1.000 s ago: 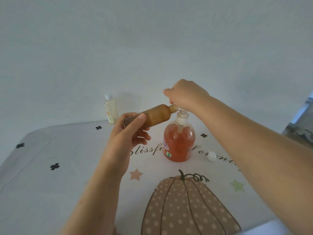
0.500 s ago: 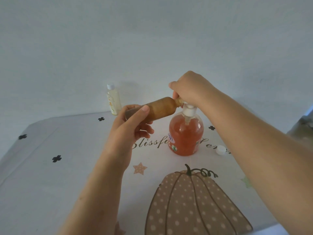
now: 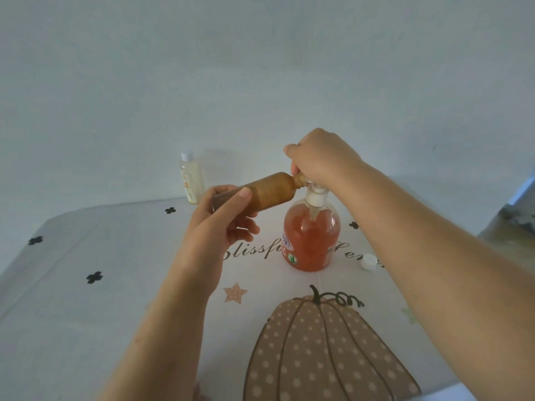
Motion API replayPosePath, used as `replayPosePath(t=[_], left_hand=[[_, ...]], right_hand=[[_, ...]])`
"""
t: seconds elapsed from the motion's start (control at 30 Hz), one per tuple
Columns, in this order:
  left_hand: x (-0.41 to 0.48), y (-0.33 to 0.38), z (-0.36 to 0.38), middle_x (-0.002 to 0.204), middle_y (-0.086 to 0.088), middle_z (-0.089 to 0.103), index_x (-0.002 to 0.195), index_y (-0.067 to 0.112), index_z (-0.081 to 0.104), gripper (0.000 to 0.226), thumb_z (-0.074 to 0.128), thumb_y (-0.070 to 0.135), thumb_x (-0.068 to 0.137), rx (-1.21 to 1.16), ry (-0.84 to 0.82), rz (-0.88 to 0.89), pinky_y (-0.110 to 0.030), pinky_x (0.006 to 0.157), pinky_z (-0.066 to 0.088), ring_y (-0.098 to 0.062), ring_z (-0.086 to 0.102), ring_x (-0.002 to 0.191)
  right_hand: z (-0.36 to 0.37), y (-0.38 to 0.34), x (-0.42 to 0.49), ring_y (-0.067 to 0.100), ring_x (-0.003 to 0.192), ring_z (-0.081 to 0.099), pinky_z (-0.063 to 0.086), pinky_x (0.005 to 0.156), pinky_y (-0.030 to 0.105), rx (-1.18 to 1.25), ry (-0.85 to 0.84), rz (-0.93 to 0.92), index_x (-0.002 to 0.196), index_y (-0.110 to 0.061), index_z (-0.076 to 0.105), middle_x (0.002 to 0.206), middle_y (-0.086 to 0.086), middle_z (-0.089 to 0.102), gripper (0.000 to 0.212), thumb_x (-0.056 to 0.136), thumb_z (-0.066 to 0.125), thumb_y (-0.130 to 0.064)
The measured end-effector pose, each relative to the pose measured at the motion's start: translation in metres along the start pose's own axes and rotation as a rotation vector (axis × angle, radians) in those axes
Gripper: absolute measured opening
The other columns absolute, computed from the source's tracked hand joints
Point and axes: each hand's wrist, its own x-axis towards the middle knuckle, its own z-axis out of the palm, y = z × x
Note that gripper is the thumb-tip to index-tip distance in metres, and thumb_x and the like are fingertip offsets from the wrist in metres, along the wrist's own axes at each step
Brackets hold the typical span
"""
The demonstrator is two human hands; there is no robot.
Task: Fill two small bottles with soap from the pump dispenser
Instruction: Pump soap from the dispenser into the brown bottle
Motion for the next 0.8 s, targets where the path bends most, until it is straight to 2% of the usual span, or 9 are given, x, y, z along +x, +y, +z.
replayPosePath(t=[0.13,0.23,0.33,0.4,0.47,0.67,0.8], left_hand=[[-0.002,0.002,0.001,0.078,-0.009,0.066,0.101,0.012,0.058,0.029,0.066,0.030,0.080,-0.008,-0.016,0.014,-0.028,0.056,0.048,-0.023,0.061,0.062],[-0.002,0.002,0.000,0.078,-0.008,0.066,0.101,0.013,0.058,0.028,0.066,0.030,0.080,-0.007,-0.022,0.020,-0.028,0.057,0.048,-0.023,0.061,0.062],[-0.002,0.002,0.001,0.078,-0.008,0.066,0.101,0.012,0.058,0.028,0.066,0.030,0.080,-0.013,-0.021,0.013,-0.028,0.056,0.048,-0.023,0.061,0.061],[-0.002,0.002,0.001,0.077,-0.009,0.066,0.101,0.012,0.058,0.030,0.066,0.030,0.079,-0.014,-0.019,0.004,-0.027,0.055,0.048,-0.023,0.060,0.061],[-0.002,0.002,0.002,0.077,-0.009,0.066,0.102,0.011,0.058,0.031,0.066,0.031,0.079,-0.016,-0.020,-0.005,-0.027,0.055,0.048,-0.024,0.060,0.061],[0.000,0.000,0.000,0.077,-0.010,0.065,0.102,0.008,0.058,0.034,0.066,0.032,0.079,0.007,-0.007,-0.014,-0.028,0.055,0.048,-0.024,0.061,0.062],[0.001,-0.001,-0.001,0.077,-0.011,0.064,0.105,0.007,0.058,0.038,0.067,0.032,0.079,0.006,0.004,-0.020,-0.028,0.055,0.048,-0.024,0.061,0.063]], right_hand=[[-0.010,-0.005,-0.002,0.023,0.077,0.064,0.041,0.061,0.029,-0.117,-0.008,-0.026,0.095,-0.013,0.073,0.085,0.003,0.071,0.034,0.098,0.047,-0.034],[-0.010,-0.005,-0.001,0.023,0.076,0.066,0.044,0.066,0.030,-0.094,-0.027,-0.012,0.095,-0.013,0.075,0.081,0.003,0.072,0.035,0.097,0.048,-0.034],[-0.007,-0.005,-0.001,0.022,0.064,0.063,0.046,0.068,0.031,-0.025,-0.039,0.019,0.094,-0.011,0.076,0.065,0.002,0.068,0.035,0.096,0.048,-0.032],[-0.007,-0.005,-0.001,0.021,0.060,0.061,0.046,0.065,0.030,0.002,-0.037,0.024,0.095,-0.010,0.076,0.063,0.002,0.067,0.036,0.096,0.047,-0.032],[-0.006,-0.005,0.000,0.022,0.059,0.060,0.047,0.066,0.030,0.025,-0.039,0.034,0.095,-0.010,0.076,0.065,0.003,0.068,0.035,0.095,0.047,-0.030],[0.003,0.001,0.003,0.027,0.075,0.065,0.049,0.075,0.035,0.026,-0.051,0.066,0.095,-0.013,0.075,0.084,0.007,0.074,0.033,0.089,0.046,-0.026],[0.004,0.001,0.003,0.028,0.080,0.067,0.051,0.078,0.036,0.013,-0.058,0.062,0.094,-0.013,0.076,0.085,0.007,0.074,0.032,0.089,0.047,-0.027]])
